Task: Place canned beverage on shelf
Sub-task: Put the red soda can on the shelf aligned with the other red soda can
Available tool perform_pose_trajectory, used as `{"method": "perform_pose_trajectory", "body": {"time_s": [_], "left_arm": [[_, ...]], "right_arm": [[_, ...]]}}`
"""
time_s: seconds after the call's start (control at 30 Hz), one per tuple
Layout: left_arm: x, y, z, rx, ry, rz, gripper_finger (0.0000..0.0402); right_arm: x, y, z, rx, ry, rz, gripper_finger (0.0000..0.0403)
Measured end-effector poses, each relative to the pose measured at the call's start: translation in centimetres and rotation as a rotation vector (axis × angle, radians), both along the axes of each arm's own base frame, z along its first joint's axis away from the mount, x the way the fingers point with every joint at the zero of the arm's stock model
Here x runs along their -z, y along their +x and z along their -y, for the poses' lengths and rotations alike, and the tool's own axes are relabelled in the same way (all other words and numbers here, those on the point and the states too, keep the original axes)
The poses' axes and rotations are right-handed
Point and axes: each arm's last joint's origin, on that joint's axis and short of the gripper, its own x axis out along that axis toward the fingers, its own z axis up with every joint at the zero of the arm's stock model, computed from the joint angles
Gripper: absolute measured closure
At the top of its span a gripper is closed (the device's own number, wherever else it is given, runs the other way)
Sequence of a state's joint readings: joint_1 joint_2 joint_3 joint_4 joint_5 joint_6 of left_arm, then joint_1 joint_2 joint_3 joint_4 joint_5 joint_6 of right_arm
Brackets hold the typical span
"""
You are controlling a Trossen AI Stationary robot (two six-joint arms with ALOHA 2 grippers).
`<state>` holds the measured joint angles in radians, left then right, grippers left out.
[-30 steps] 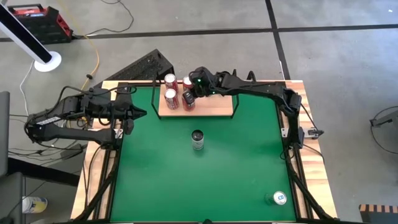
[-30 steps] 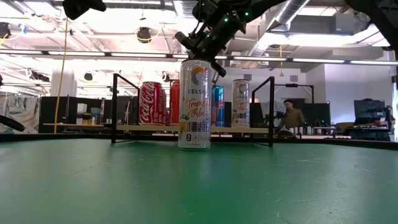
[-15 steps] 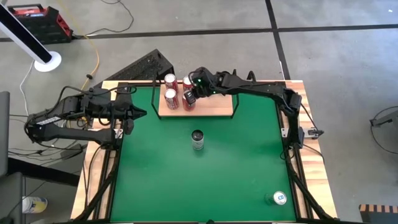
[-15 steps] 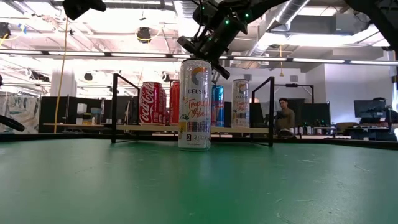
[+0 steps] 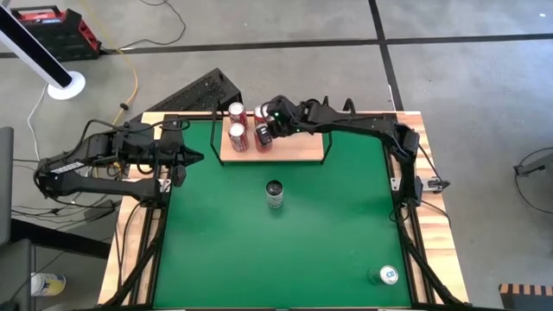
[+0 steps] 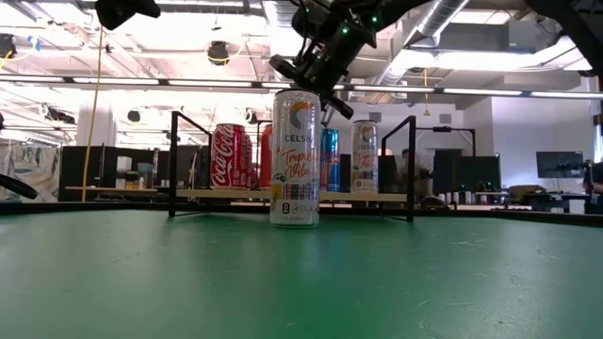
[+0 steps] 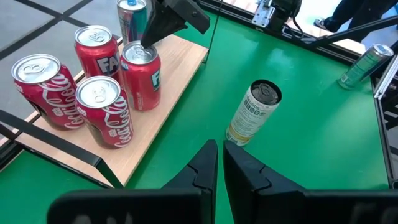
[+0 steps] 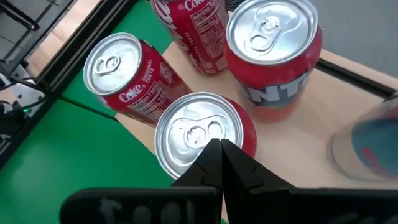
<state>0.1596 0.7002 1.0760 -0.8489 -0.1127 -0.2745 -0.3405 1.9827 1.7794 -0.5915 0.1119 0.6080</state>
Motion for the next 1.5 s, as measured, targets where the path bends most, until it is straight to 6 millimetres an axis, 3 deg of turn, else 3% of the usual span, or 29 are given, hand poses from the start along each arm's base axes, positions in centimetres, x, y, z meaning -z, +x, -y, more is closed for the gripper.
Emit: {"method": "perform_pose_trajectory", "body": {"time_s": [0.3, 0.6, 0.9, 1.2, 1.5], "left_arm": [[0.1, 0.0, 0.0, 0.002, 0.002, -0.009, 0.0391], [0.1, -0.1, 0.0, 0.002, 0.001, -0.013, 0.0391], [0.3, -0.1, 0.0, 0.0, -0.006, -0.033, 0.0391], [0.2, -0.1, 0.0, -0.001, -0.007, -0.026, 0.0391], [0.2, -0.1, 0.0, -0.004, -0.014, -0.025, 0.0391]], "right_arm": [[-0.5, 0.1, -0.7, 0.003, -0.007, 0.018, 0.0381], [-2.2, -0.4, -1.0, -0.041, -0.071, 0.053, 0.0381], [-1.4, -0.3, -4.0, -0.263, -0.039, -0.06, 0.0381], [-1.3, -0.5, -3.5, -0.262, -0.085, -0.091, 0.0381], [0.7, 0.5, -3.1, -0.319, -0.086, -0.133, 0.0381]]}}
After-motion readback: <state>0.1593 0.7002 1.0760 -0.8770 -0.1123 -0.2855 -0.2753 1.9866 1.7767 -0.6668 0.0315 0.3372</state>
